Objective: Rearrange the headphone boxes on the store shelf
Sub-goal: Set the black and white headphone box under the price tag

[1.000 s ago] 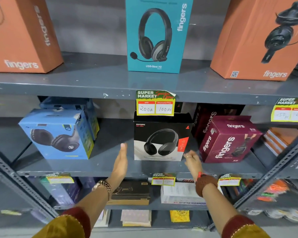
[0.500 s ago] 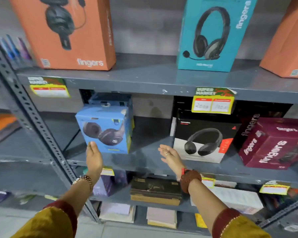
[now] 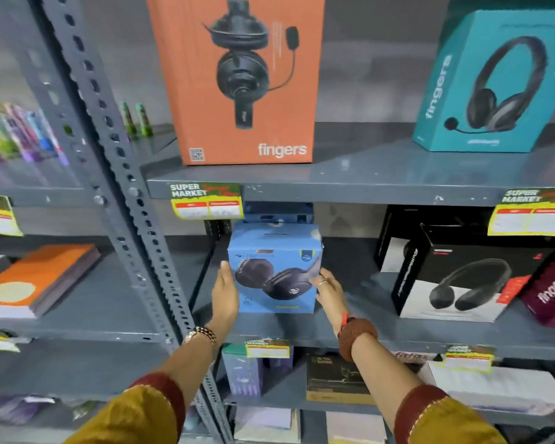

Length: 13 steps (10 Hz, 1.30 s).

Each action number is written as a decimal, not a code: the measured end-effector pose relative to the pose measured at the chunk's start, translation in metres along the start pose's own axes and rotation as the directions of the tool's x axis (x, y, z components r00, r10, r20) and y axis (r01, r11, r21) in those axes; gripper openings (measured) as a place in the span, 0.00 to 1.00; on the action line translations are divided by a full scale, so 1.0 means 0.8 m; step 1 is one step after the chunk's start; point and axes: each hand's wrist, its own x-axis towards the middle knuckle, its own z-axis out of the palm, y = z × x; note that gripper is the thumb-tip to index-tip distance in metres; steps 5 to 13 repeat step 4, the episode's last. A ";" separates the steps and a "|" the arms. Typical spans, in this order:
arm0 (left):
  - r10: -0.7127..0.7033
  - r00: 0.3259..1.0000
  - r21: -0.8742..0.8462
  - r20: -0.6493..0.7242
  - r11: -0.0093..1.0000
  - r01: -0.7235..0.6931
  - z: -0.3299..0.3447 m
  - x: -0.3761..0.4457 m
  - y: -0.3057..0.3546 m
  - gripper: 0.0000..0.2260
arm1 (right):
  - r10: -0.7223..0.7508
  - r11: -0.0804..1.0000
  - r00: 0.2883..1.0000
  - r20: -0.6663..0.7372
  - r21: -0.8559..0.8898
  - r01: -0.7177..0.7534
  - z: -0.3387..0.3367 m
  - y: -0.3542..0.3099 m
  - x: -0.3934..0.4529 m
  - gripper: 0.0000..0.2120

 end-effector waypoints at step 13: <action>0.365 0.931 0.146 0.024 0.920 -0.364 -0.027 -0.048 0.024 0.17 | -0.293 0.910 0.951 -0.098 -0.333 0.246 0.001 -0.022 -0.043 0.24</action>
